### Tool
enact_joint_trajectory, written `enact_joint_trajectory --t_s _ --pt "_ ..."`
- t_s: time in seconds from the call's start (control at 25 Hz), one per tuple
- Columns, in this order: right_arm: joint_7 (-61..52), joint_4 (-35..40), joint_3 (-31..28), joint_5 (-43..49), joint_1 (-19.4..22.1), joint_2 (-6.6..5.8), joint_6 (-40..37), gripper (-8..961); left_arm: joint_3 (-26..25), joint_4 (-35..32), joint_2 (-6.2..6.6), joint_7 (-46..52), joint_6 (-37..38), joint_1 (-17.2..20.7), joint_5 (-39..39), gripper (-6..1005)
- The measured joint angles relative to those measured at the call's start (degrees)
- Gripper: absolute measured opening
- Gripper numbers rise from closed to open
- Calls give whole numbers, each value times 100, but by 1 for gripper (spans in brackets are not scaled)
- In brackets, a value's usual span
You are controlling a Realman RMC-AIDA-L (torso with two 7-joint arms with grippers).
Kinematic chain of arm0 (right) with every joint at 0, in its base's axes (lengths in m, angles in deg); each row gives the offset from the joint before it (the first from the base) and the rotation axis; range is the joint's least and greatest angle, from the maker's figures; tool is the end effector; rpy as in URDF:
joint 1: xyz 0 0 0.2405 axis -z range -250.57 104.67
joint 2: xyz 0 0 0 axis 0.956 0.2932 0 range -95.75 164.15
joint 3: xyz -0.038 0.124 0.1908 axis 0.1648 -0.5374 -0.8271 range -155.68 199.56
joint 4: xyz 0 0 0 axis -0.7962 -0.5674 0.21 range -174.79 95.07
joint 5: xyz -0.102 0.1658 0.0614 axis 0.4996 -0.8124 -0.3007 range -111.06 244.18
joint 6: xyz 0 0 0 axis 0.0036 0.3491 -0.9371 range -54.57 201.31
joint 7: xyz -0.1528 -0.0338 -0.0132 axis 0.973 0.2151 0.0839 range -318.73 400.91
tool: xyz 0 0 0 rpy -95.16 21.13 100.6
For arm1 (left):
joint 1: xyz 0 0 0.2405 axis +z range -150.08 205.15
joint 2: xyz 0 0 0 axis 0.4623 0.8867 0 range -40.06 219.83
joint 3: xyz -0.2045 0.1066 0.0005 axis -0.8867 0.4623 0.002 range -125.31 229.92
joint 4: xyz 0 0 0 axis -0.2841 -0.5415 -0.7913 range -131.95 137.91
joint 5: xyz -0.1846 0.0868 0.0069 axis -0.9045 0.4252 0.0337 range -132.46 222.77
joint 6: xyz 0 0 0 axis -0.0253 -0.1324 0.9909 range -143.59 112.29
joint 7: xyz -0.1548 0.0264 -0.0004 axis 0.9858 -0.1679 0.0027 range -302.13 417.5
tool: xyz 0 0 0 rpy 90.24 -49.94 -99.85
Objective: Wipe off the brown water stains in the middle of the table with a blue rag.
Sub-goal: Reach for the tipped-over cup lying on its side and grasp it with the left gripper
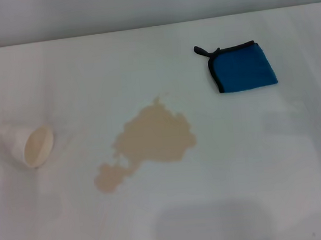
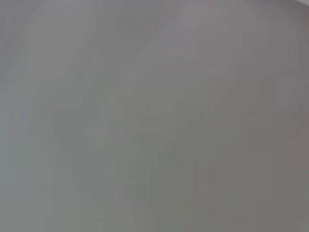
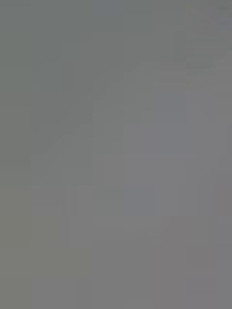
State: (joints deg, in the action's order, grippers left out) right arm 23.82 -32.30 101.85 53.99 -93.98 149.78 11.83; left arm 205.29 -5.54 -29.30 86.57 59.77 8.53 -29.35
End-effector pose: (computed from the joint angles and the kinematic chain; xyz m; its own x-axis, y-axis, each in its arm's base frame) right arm 0.3778 0.3193 0.0828 0.6391 0.0384 -0.7682 -0.7576 0.2033 -0.6202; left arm -0.3299 0.2882 0.0123 0.3749 -0.0609 0.9251 0.9248 -0.0455 -0.3777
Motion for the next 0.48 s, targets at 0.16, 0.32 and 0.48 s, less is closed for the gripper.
enact_joint_trajectory --t_s 0.16,0.32,0.48 --pt "2 1 -17 -126 1 -5 3 816 -1 45 36 81 6 -169 -1 888" --pt "21 -15 -20 -210 3 -8 17 816 50 436 119 751 231 -419 93 887" --pt "28 -13 -20 -211 3 -10 19 816 378 1449 182 1782 646 -775 560 888"
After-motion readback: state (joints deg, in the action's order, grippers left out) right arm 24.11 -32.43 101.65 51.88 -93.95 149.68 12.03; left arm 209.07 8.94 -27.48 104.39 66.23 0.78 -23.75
